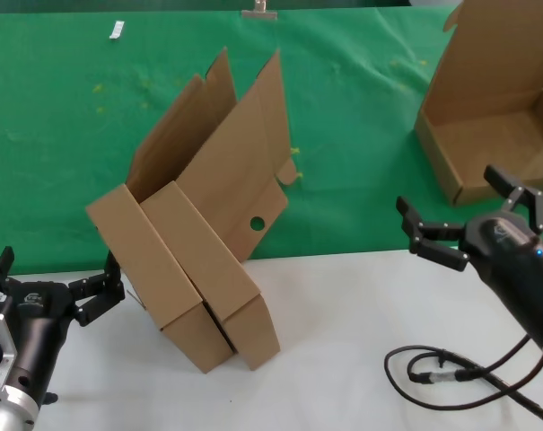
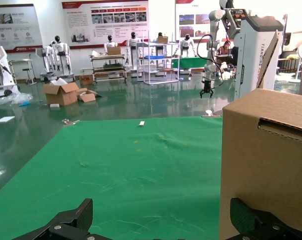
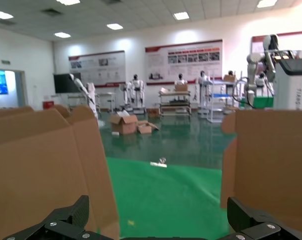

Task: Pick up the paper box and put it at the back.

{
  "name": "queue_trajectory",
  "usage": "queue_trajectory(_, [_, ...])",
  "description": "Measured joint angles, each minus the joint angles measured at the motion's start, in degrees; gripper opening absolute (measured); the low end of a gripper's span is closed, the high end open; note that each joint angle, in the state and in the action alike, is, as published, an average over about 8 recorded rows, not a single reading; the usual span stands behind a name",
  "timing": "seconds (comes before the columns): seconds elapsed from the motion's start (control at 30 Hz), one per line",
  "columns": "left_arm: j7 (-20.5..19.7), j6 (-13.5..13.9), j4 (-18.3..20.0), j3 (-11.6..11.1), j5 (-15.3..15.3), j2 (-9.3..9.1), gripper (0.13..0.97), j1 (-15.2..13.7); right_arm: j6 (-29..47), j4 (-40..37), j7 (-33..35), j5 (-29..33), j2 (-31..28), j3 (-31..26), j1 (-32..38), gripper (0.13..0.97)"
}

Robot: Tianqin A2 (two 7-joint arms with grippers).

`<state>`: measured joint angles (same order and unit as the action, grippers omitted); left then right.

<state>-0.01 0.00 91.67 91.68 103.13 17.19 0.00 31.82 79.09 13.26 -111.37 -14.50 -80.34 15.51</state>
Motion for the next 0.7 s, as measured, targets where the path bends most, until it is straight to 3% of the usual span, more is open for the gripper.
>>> queue_trajectory(0.7, [0.0,0.0,0.0,0.0,0.0,0.0,0.966,0.0,-14.3,5.7,-6.0,3.7,-1.2,-5.1,-7.0,0.966])
